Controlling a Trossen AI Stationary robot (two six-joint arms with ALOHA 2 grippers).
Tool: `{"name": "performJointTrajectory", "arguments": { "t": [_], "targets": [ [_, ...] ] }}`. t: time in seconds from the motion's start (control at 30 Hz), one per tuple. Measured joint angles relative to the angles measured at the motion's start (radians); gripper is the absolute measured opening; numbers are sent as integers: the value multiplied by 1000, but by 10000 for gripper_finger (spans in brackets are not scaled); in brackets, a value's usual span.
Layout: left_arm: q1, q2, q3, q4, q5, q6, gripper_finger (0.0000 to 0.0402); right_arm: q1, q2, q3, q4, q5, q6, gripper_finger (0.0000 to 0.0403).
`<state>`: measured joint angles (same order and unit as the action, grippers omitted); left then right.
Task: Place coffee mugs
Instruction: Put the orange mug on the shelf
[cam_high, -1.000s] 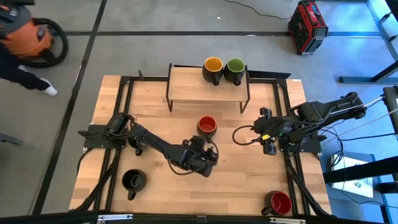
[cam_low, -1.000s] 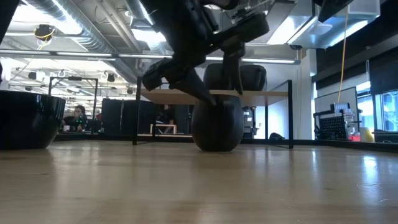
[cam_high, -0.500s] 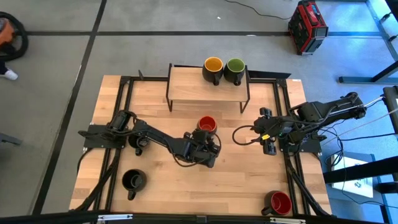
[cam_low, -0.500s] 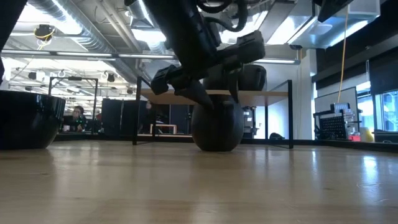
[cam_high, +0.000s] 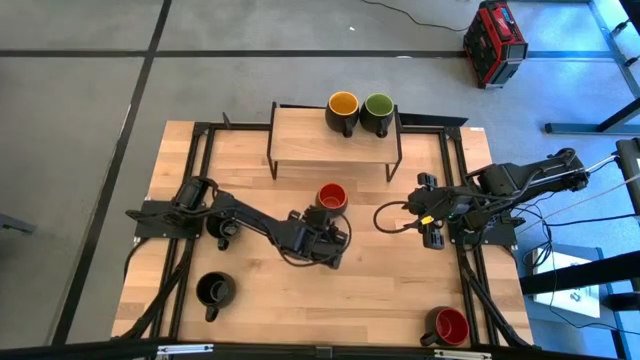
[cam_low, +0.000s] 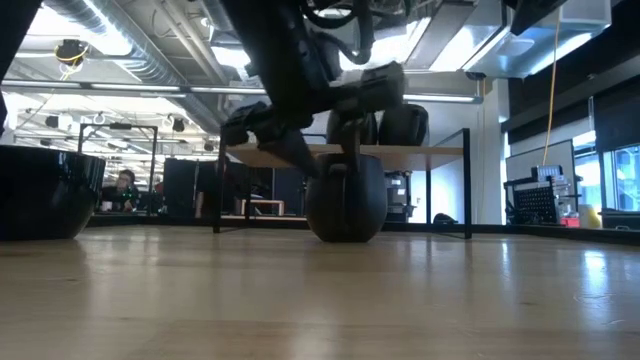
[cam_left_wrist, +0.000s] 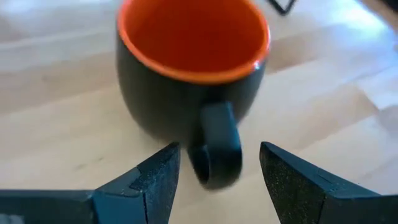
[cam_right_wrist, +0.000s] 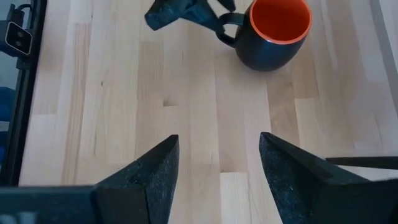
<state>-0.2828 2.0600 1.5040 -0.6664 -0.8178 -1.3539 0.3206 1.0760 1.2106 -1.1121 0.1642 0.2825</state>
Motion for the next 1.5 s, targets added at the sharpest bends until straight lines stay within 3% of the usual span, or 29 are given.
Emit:
{"name": "performJointTrajectory", "arguments": {
  "t": [0.1,0.37,0.7,1.03,1.3,1.5],
  "targets": [
    [14,6,-1,0,57,-5,215,0,0,0,17,3,1,209],
    [43,27,-2,49,59,83,199,0,0,0,19,26,6,209],
    [45,36,-2,63,71,94,65,0,0,0,19,26,8,209],
    [9,21,4,54,87,108,63,0,0,0,19,26,8,209],
    [-47,-96,135,-88,104,208,59,0,0,0,18,26,8,209],
    [-60,-195,218,-193,42,268,58,0,0,0,18,27,8,209]
  ]
}}
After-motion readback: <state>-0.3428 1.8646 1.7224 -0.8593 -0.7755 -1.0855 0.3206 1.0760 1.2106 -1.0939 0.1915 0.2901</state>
